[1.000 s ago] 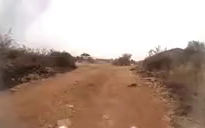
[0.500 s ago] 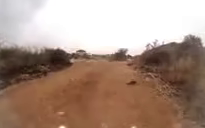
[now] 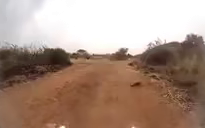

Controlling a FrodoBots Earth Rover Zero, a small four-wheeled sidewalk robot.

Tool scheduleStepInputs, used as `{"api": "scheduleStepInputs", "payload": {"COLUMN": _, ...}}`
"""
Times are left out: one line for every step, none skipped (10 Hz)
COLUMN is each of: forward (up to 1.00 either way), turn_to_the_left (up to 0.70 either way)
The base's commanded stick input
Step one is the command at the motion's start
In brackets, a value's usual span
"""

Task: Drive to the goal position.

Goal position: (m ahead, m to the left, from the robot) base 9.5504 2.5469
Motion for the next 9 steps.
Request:
{"api": "scheduleStepInputs", "payload": {"forward": 0.5, "turn_to_the_left": 0.0}}
{"api": "scheduleStepInputs", "payload": {"forward": 0.5, "turn_to_the_left": 0.0}}
{"api": "scheduleStepInputs", "payload": {"forward": 0.5, "turn_to_the_left": 0.0}}
{"api": "scheduleStepInputs", "payload": {"forward": 0.5, "turn_to_the_left": 0.0}}
{"api": "scheduleStepInputs", "payload": {"forward": 0.5, "turn_to_the_left": 0.0}}
{"api": "scheduleStepInputs", "payload": {"forward": 0.5, "turn_to_the_left": 0.0}}
{"api": "scheduleStepInputs", "payload": {"forward": 0.5, "turn_to_the_left": 0.0}}
{"api": "scheduleStepInputs", "payload": {"forward": 0.5, "turn_to_the_left": 0.0}}
{"api": "scheduleStepInputs", "payload": {"forward": 0.5, "turn_to_the_left": 0.0}}
